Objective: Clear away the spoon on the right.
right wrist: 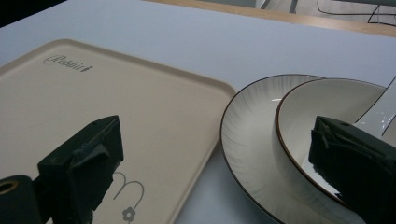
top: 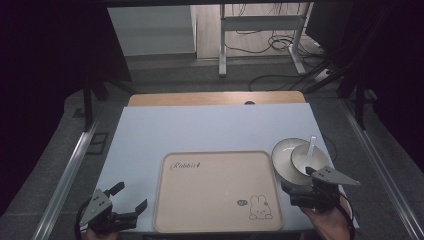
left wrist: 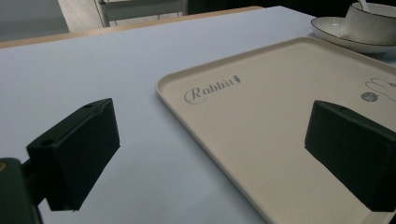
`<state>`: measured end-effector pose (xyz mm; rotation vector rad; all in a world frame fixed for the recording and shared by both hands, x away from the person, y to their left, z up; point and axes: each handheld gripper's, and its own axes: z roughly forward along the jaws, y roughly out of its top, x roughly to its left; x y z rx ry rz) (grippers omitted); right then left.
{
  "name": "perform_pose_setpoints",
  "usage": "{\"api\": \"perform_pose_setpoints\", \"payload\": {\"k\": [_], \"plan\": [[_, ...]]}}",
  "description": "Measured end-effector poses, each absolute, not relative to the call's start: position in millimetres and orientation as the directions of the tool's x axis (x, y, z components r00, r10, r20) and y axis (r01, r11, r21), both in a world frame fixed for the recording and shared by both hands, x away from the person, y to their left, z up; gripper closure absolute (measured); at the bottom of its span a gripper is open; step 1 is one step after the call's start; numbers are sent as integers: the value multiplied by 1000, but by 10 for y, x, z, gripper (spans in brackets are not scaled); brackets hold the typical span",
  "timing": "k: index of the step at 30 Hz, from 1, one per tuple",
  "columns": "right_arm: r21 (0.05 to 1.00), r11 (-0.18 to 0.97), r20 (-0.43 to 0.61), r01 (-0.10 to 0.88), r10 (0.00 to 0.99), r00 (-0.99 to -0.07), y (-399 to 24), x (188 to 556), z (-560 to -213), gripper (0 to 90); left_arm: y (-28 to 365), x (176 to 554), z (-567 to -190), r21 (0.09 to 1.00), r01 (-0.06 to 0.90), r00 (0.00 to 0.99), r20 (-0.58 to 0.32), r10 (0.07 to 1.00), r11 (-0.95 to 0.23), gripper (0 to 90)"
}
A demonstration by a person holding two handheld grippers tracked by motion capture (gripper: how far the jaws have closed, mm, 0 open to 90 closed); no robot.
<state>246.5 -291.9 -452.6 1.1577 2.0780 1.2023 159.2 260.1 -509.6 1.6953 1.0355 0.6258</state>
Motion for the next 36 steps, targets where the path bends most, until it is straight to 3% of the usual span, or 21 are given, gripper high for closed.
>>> {"api": "perform_pose_setpoints", "payload": {"k": [36], "plan": [[827,317,-81,464,885,-459,-3082,2724,-4341,135,2596,1593,-5095,932,340,501,-69,863,-123,30]]}}
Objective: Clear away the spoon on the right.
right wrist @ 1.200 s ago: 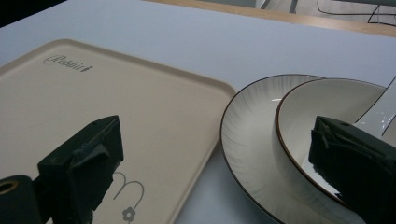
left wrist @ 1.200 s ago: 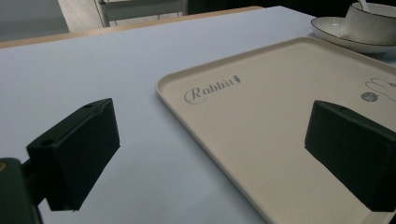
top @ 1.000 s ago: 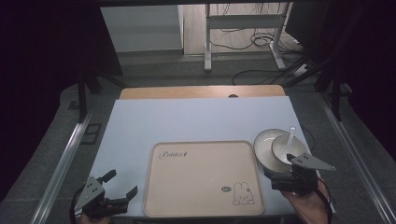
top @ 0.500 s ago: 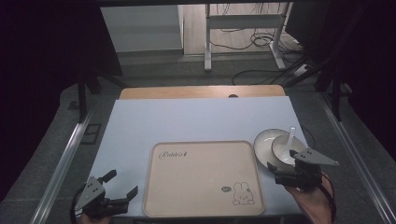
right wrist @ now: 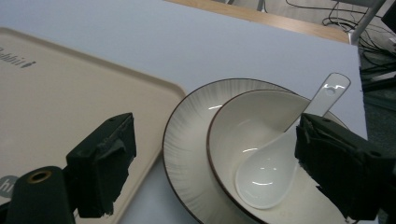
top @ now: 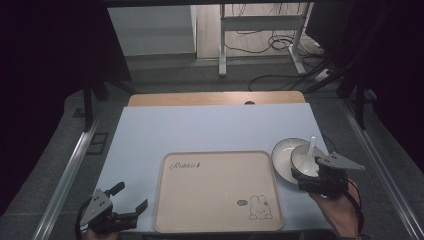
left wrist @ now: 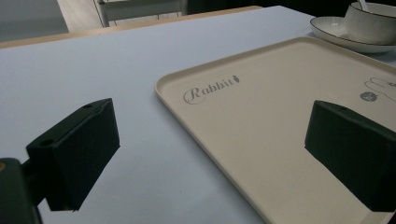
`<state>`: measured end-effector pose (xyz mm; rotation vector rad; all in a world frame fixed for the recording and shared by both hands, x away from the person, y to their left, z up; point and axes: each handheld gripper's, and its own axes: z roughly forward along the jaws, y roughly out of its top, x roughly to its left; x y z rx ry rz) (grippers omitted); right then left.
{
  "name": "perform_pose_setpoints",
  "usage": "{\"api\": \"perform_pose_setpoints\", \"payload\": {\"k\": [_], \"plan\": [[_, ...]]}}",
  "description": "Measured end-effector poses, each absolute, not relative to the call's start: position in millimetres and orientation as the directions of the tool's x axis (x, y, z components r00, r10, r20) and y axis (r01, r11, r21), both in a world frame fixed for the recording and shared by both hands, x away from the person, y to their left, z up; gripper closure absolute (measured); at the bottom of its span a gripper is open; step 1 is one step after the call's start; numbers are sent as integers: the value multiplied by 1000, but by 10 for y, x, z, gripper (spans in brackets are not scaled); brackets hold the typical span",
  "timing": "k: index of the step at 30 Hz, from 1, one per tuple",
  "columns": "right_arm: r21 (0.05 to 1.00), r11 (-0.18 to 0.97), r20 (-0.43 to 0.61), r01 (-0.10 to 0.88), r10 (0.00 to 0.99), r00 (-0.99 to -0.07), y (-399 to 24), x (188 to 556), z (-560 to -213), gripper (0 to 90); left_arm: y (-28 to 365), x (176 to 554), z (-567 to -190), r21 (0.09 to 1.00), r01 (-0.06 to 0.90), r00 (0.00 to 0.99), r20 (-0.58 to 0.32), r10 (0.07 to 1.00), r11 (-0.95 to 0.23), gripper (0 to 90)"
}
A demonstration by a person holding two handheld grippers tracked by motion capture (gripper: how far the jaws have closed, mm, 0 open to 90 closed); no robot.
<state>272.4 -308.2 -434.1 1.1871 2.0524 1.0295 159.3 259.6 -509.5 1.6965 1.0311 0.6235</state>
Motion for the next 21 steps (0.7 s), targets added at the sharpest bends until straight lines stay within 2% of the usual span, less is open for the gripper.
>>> {"api": "perform_pose_setpoints", "payload": {"k": [10,21], "plan": [[808,301,-75,506,905,-418,-3208,2852,-4382,205,2595,1594,-5097,931,342,501,-70,863,-123,30],[797,287,-68,531,917,-393,-3276,2961,-4424,192,2595,1596,-5098,931,344,501,-70,863,-124,30]]}}
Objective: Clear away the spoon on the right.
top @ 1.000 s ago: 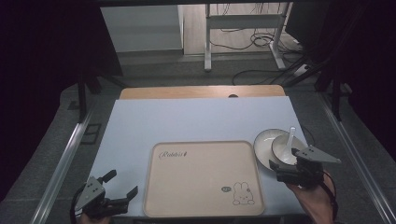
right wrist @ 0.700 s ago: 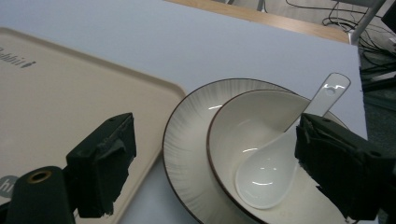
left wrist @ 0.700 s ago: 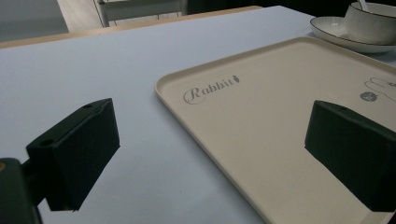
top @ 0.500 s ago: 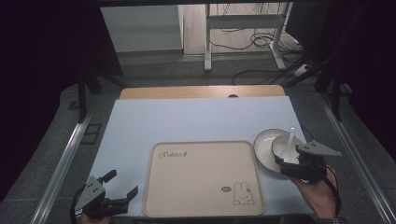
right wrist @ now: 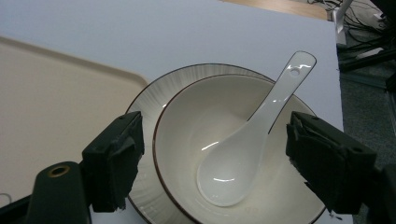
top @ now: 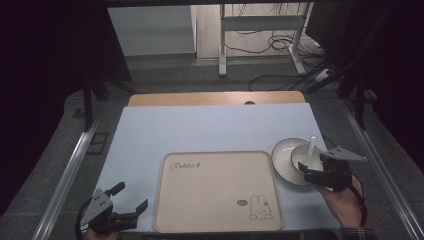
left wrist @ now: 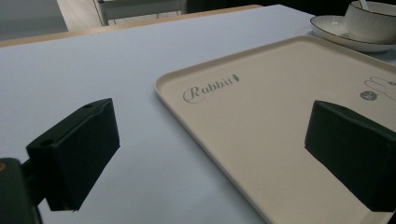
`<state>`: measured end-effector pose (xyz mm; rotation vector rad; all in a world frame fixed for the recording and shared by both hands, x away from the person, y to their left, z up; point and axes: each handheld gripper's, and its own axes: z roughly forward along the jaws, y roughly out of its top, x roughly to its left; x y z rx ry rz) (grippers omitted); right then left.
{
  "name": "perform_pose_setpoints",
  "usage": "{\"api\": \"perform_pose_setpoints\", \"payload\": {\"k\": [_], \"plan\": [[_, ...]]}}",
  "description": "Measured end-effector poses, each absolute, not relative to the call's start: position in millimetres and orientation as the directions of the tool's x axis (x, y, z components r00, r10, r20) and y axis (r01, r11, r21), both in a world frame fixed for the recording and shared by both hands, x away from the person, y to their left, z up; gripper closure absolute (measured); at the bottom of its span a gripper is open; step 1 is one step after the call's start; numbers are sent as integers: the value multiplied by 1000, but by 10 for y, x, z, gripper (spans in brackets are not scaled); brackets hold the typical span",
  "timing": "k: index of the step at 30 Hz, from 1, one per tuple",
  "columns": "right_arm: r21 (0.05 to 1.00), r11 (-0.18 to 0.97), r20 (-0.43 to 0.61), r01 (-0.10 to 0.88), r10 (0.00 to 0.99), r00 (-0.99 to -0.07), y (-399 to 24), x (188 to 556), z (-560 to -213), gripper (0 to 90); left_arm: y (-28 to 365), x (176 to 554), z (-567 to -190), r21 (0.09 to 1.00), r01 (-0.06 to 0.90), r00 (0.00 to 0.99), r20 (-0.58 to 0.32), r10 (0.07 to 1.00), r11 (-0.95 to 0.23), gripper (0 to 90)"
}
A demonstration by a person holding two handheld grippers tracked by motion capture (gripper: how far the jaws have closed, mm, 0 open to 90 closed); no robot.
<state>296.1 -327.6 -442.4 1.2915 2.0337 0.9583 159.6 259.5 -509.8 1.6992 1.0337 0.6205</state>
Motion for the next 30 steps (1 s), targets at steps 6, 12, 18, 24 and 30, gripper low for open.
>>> {"api": "perform_pose_setpoints", "payload": {"k": [6,12,18,24,30], "plan": [[790,289,-72,541,919,-387,-3300,3033,-4441,190,2595,1598,-5099,931,344,501,-70,862,-124,31],[775,313,-92,550,916,-391,-3312,3100,-4455,240,2595,1599,-5101,930,346,501,-70,863,-125,31],[766,312,-82,562,915,-396,-3326,3173,-4466,284,2594,1599,-5101,930,346,501,-70,863,-126,31],[757,317,-85,571,915,-395,-3333,3230,-4473,335,2599,1598,-5101,930,347,499,-70,864,-125,31],[750,317,-95,580,920,-381,-3347,3288,-4488,346,2597,1598,-5101,930,346,499,-68,864,-126,32]]}}
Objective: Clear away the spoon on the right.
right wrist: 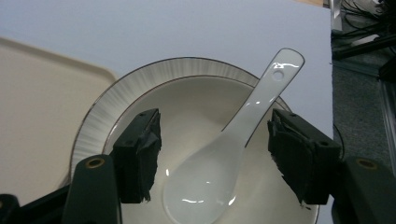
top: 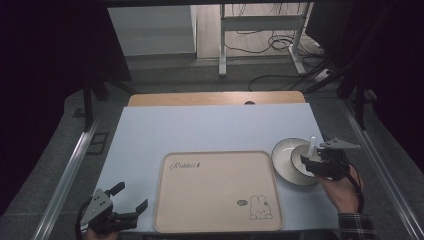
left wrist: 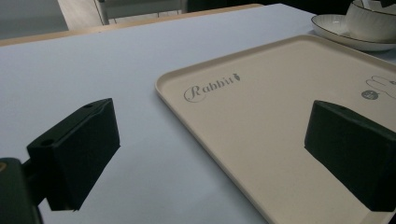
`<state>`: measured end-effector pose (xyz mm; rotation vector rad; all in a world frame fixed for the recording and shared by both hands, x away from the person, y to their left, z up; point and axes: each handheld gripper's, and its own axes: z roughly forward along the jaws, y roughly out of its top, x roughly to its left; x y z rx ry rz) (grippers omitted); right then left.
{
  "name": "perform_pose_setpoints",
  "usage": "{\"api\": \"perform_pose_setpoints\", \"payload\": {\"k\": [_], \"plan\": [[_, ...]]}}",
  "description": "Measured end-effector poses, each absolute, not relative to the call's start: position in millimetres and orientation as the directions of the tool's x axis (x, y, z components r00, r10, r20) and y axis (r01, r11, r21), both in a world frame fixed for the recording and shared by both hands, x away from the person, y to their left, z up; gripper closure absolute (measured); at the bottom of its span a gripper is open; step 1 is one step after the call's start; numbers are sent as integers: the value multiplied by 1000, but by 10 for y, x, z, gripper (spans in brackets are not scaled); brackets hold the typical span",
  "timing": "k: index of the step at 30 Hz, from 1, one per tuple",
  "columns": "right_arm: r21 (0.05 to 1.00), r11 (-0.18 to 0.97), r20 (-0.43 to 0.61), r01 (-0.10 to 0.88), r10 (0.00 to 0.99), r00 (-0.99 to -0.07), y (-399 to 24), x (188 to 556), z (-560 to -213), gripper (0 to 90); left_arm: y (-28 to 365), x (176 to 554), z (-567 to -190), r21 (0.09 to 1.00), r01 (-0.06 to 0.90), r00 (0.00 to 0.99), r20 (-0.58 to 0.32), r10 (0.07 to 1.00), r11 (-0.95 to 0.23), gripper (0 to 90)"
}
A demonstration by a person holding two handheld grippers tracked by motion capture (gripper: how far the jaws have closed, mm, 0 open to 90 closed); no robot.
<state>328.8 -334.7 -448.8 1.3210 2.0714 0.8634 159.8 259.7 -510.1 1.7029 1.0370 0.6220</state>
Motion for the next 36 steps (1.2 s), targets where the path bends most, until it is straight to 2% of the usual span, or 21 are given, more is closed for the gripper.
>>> {"api": "perform_pose_setpoints", "payload": {"k": [18,36], "plan": [[716,297,-86,631,936,-343,-3405,3460,-4586,459,2593,1599,-5103,929,348,499,-67,864,-129,32],[692,276,-66,667,944,-323,-3365,3560,-4651,507,2593,1599,-5101,930,345,498,-65,865,-129,33]]}}
